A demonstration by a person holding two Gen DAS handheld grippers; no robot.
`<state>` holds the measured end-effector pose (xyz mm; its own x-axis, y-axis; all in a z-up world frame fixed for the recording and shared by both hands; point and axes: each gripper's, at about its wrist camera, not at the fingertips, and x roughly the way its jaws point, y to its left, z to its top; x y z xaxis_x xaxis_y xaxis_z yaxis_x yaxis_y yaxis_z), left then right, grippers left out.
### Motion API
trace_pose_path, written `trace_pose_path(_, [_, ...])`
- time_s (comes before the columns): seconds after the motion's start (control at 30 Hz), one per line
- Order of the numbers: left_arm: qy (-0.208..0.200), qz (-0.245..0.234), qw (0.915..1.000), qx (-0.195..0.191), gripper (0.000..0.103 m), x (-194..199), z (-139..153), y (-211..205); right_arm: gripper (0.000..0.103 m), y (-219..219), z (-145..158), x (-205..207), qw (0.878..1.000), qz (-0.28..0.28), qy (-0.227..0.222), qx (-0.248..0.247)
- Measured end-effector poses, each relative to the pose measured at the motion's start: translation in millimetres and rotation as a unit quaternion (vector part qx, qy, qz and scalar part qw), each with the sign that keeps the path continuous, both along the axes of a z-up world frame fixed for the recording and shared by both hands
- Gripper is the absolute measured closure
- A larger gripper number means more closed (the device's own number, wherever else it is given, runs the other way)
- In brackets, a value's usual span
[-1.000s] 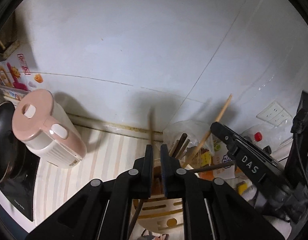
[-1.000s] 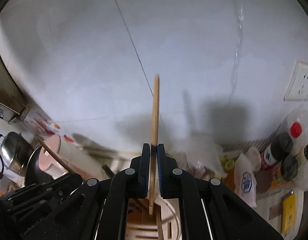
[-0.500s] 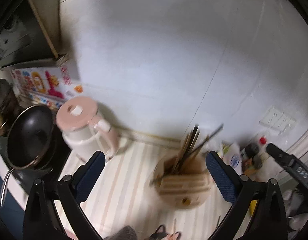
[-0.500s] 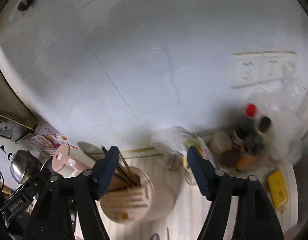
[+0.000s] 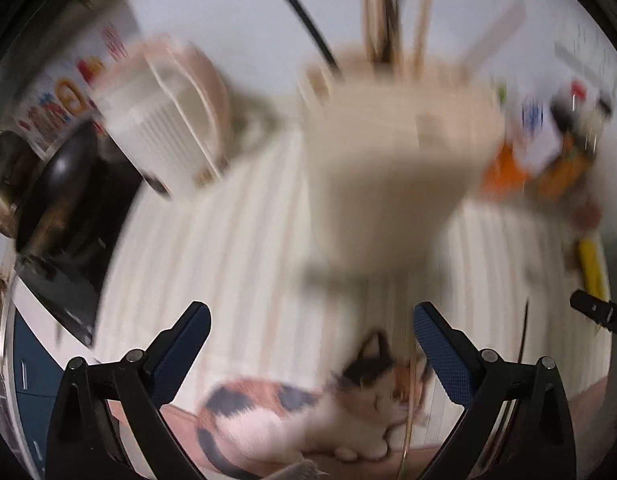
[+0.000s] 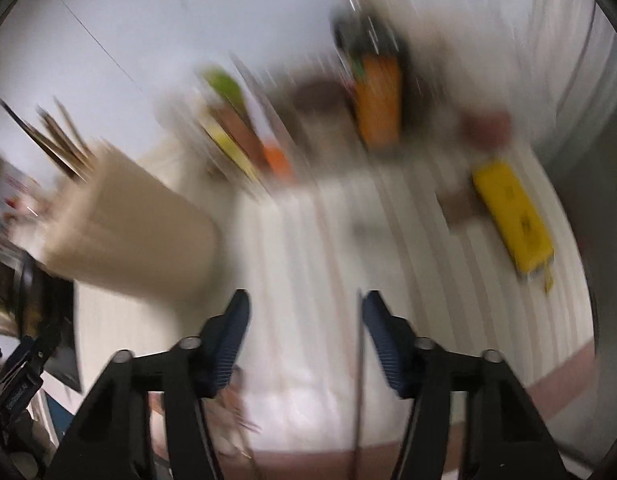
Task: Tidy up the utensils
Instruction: 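Close right tool on the black chopstick while left tool grasps a wooden one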
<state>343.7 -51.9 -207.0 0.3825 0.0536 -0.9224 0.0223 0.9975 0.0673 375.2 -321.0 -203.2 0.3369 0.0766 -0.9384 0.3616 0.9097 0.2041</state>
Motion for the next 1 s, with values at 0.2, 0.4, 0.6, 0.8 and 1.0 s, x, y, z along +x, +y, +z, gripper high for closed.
trace_pose_path(0.2, [0.124,-0.05,0.9909,-0.015,0.023,-12.9,-89.4,-40.6,0.055,-9.4,-84.8,-19.4,0.995,0.011,0.101,0.009])
trace_pose_path(0.4, [0.17,-0.088,0.9813,-0.017,0.042,-18.1,-135.5,-80.0,0.065,-4.9,-126.1,-24.2,0.988,0.028,0.15,-0.008])
trace_pose_path(0.6, [0.154,-0.123,0.9803,-0.012,0.099,-6.9,-124.1,-95.4,0.09,6.7,-131.7,-22.4,0.983,0.051,0.162,-0.072])
trace_pose_path(0.8, [0.141,-0.11,0.9833,0.033,0.099,5.5,-119.7,-49.9,0.097,30.7,-133.1,-19.1,0.984,0.066,0.156,-0.063])
trace_pose_path(1.0, [0.151,-0.077,0.9852,0.024,0.099,7.6,-116.8,-9.3,0.097,63.2,-136.9,-20.7,0.982,0.096,0.162,-0.005])
